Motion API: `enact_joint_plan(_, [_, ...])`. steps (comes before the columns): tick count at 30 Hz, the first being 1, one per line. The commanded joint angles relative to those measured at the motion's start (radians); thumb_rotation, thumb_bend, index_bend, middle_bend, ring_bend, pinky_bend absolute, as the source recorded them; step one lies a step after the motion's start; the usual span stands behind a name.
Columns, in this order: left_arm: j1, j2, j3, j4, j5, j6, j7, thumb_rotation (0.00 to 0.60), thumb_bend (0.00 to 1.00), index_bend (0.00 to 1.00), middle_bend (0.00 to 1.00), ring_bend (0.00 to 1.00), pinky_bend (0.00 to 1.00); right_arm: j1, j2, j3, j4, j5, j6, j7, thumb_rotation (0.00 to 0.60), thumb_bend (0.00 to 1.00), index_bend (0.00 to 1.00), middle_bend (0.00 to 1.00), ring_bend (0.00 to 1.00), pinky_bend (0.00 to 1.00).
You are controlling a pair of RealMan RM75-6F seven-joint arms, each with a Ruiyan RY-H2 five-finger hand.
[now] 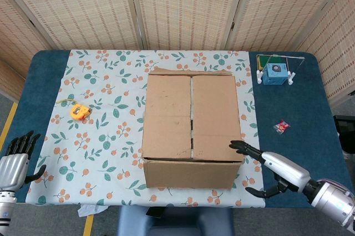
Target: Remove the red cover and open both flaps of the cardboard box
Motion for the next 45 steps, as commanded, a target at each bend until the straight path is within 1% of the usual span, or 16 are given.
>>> enact_joint_plan(1, [-0.001, 0.001, 0.0, 0.001, 0.001, -0.001, -0.004, 0.6, 0.38, 0.0, 0.0, 0.0, 0.0, 0.103, -0.071, -0.09, -0.085, -0.192, 0.257, -0.148, 0.6, 0.39, 0.13, 0.0, 0.08, 0.03])
enact_joint_plan(4, [0.0, 0.005, 0.001, -0.001, 0.007, 0.001, -0.015, 0.6, 0.38, 0.0, 0.0, 0.0, 0.0, 0.209, -0.099, -0.182, -0.106, -0.36, 0.422, -0.24, 0.6, 0.39, 0.23, 0.0, 0.05, 0.0])
enact_joint_plan(5, [0.001, 0.006, 0.002, 0.0, 0.009, 0.002, -0.02, 0.6, 0.38, 0.0, 0.0, 0.0, 0.0, 0.256, -0.107, -0.224, -0.105, -0.436, 0.486, -0.282, 0.599, 0.39, 0.27, 0.0, 0.04, 0.0])
enact_joint_plan(6, [0.001, 0.007, 0.002, 0.0, 0.01, 0.002, -0.024, 0.6, 0.38, 0.0, 0.0, 0.0, 0.0, 0.291, -0.109, -0.259, -0.101, -0.49, 0.532, -0.31, 0.582, 0.39, 0.29, 0.0, 0.03, 0.0])
enact_joint_plan(7, [0.001, 0.009, 0.003, 0.001, 0.011, 0.002, -0.029, 0.6, 0.38, 0.0, 0.0, 0.0, 0.0, 0.34, -0.11, -0.307, -0.095, -0.55, 0.588, -0.336, 0.557, 0.39, 0.31, 0.0, 0.02, 0.0])
enact_joint_plan(8, [0.001, 0.01, 0.003, 0.002, 0.012, 0.001, -0.033, 0.6, 0.38, 0.0, 0.0, 0.0, 0.0, 0.378, -0.109, -0.343, -0.089, -0.585, 0.626, -0.348, 0.513, 0.39, 0.33, 0.0, 0.01, 0.0])
enact_joint_plan(10, [0.001, 0.012, 0.004, 0.003, 0.014, -0.001, -0.04, 0.6, 0.38, 0.0, 0.0, 0.0, 0.0, 0.458, -0.103, -0.414, -0.071, -0.634, 0.688, -0.363, 0.424, 0.43, 0.37, 0.0, 0.0, 0.0])
enact_joint_plan(11, [0.001, 0.013, 0.004, 0.003, 0.016, -0.001, -0.044, 0.6, 0.38, 0.0, 0.0, 0.0, 0.0, 0.512, -0.094, -0.459, -0.056, -0.655, 0.723, -0.372, 0.394, 0.44, 0.38, 0.0, 0.0, 0.0])
enact_joint_plan(15, [0.001, 0.016, 0.006, 0.006, 0.024, 0.001, -0.054, 0.6, 0.38, 0.0, 0.0, 0.0, 0.0, 0.688, -0.072, -0.602, -0.011, -0.674, 0.825, -0.416, 0.309, 0.45, 0.43, 0.0, 0.0, 0.0])
enact_joint_plan(18, [0.001, 0.02, 0.007, 0.007, 0.026, -0.001, -0.068, 0.6, 0.38, 0.0, 0.0, 0.0, 0.0, 0.813, -0.06, -0.708, 0.021, -0.633, 0.896, -0.463, 0.269, 0.46, 0.46, 0.0, 0.0, 0.0])
enact_joint_plan(23, [0.005, 0.027, 0.008, 0.008, 0.034, 0.006, -0.094, 0.6, 0.38, 0.0, 0.0, 0.0, 0.0, 1.003, -0.041, -0.88, 0.062, -0.495, 1.033, -0.576, 0.257, 0.48, 0.48, 0.0, 0.0, 0.0])
enact_joint_plan(26, [0.007, 0.03, 0.008, 0.009, 0.034, 0.008, -0.105, 0.6, 0.38, 0.0, 0.0, 0.0, 0.0, 1.103, -0.033, -0.967, 0.071, -0.396, 1.117, -0.64, 0.247, 0.49, 0.48, 0.0, 0.0, 0.0])
enact_joint_plan(29, [0.008, 0.031, 0.007, 0.011, 0.034, 0.009, -0.112, 0.6, 0.38, 0.0, 0.0, 0.0, 0.0, 1.187, -0.028, -1.036, 0.076, -0.308, 1.186, -0.68, 0.241, 0.49, 0.49, 0.0, 0.0, 0.0])
enact_joint_plan(36, [0.007, 0.03, 0.006, 0.014, 0.028, 0.002, -0.112, 0.6, 0.38, 0.0, 0.0, 0.0, 0.0, 1.333, -0.027, -1.151, 0.109, -0.158, 1.279, -0.691, 0.238, 0.49, 0.49, 0.0, 0.0, 0.0])
enact_joint_plan(40, [0.007, 0.03, 0.005, 0.014, 0.026, 0.003, -0.112, 0.6, 0.38, 0.0, 0.0, 0.0, 0.0, 1.387, -0.033, -1.195, 0.142, -0.127, 1.3, -0.652, 0.239, 0.49, 0.49, 0.0, 0.0, 0.0])
enact_joint_plan(45, [0.007, 0.03, 0.004, 0.016, 0.025, 0.003, -0.116, 0.6, 0.38, 0.0, 0.0, 0.0, 0.0, 1.425, -0.038, -1.231, 0.171, -0.13, 1.312, -0.592, 0.238, 0.49, 0.49, 0.0, 0.0, 0.0])
